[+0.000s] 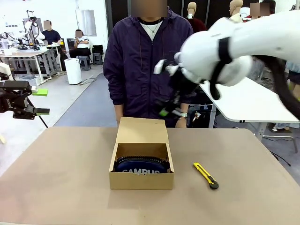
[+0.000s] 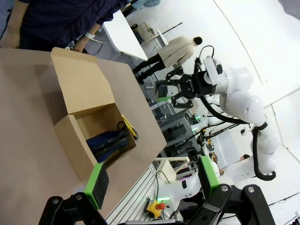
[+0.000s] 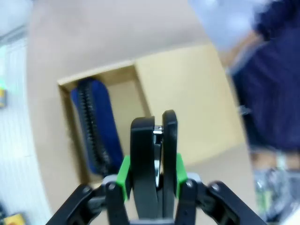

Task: Pack the items into the box.
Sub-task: Pick up the item indicated by the person and place it inside the Mailer Box.

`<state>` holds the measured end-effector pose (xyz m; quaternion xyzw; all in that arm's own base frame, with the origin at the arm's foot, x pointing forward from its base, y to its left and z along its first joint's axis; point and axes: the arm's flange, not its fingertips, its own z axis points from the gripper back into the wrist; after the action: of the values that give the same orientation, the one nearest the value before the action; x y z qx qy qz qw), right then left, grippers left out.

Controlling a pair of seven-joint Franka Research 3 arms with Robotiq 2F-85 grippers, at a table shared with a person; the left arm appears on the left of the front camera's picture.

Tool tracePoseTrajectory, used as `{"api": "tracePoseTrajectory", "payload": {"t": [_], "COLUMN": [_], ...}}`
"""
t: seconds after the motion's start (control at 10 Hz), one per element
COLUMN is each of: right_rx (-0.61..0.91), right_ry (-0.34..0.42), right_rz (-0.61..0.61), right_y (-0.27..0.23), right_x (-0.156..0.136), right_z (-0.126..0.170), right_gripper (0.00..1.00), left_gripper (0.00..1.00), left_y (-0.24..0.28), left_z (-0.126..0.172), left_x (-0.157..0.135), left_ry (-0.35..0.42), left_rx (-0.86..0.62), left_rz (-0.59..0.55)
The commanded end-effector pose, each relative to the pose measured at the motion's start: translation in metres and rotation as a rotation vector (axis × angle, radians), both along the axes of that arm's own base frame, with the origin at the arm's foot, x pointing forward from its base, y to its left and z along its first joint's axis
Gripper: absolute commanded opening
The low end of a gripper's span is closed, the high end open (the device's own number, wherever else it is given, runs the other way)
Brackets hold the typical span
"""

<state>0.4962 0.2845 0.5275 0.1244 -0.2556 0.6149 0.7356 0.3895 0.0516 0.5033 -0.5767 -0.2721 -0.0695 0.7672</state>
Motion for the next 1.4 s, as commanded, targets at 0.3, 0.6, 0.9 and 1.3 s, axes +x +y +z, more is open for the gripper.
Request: {"api": "tracePoseTrajectory", "payload": {"t": [0.3,0.6,0.9,1.3], "right_rx": [-0.023,-0.155,-0.255,-0.374], "right_ry": [0.038,0.007,0.061,0.171], "right_rz": [0.485,0.39,0.26,0.094], "right_y": [0.071,0.076,0.081,0.097], "right_x": [-0.009,-0.011,-0.006,-0.001], "right_z": [-0.054,-0.071,-0.095,-0.144], "right_gripper": [0.0,0.0,0.0,0.0], "left_gripper": [1.0,1.0,1.0,1.0], "left_y": [0.003,0.003,0.003,0.003], "left_z": [0.001,0.001,0.001,0.001], "left_x": [-0.003,-0.003,-0.003,-0.003], "left_ry": [0.003,0.003,0.003,0.003], "left_rx": [0.004,0.004,0.004,0.004], "left_rz": [-0.011,-0.011,-0.011,-0.011]}}
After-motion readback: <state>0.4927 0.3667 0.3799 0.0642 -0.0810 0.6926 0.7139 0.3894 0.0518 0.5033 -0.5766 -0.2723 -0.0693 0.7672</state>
